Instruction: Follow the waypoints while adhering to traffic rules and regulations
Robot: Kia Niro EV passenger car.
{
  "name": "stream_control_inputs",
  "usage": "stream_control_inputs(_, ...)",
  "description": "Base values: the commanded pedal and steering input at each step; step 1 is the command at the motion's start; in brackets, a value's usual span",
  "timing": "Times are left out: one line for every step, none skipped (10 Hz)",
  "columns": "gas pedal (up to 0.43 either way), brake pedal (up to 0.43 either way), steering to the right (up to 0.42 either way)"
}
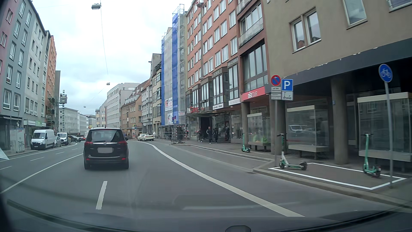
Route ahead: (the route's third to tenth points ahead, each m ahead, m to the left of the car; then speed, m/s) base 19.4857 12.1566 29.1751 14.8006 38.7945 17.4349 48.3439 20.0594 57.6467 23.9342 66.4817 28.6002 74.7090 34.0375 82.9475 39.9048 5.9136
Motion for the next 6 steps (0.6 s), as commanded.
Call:
stream_control_inputs(0.189,0.000,-0.213)
stream_control_inputs(0.189,0.000,-0.202)
stream_control_inputs(0.228,0.000,-0.197)
stream_control_inputs(0.268,0.000,-0.185)
stream_control_inputs(0.268,0.000,-0.166)
stream_control_inputs(0.268,0.000,-0.153)
